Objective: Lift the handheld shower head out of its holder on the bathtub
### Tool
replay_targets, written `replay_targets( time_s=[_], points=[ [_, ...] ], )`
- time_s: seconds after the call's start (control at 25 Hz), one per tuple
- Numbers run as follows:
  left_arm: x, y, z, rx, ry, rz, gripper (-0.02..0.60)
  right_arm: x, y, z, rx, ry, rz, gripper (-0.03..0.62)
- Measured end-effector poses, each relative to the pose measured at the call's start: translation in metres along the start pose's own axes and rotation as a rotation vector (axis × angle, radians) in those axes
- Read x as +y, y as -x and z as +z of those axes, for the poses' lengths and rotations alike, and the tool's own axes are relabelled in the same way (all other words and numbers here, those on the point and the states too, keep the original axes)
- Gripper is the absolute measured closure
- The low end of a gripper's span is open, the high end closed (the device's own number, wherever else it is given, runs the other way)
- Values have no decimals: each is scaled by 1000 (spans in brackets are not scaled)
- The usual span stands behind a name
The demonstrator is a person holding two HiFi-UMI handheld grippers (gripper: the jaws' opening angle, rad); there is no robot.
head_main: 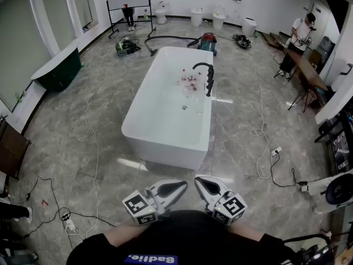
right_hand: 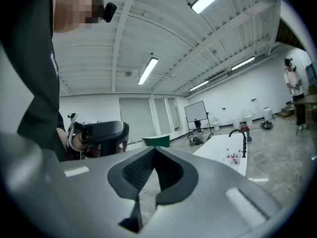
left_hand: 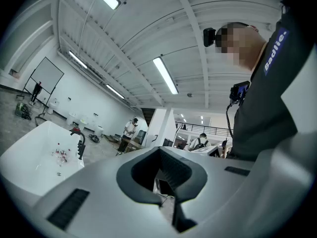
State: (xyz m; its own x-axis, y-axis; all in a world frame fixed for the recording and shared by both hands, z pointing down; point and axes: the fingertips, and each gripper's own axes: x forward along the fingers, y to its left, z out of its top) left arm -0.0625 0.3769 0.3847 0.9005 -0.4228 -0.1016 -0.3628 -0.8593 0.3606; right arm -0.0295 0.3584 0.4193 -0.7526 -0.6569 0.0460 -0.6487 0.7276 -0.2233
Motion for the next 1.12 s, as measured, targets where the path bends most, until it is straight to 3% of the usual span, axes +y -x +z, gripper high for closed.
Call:
replay_targets(
  time_s=[0.2, 0.64, 1.12],
  points=[
    [1, -3, -5, 1, -6, -3, 588, -10, 6, -18, 36, 26, 1, 594],
    [5, -14, -2, 8, -8, 3, 588, -18, 4, -13, 33, -10, 21, 592],
    [4, -80, -9, 23, -30, 41, 588, -78, 32, -6, 13, -23, 63, 592]
  ],
)
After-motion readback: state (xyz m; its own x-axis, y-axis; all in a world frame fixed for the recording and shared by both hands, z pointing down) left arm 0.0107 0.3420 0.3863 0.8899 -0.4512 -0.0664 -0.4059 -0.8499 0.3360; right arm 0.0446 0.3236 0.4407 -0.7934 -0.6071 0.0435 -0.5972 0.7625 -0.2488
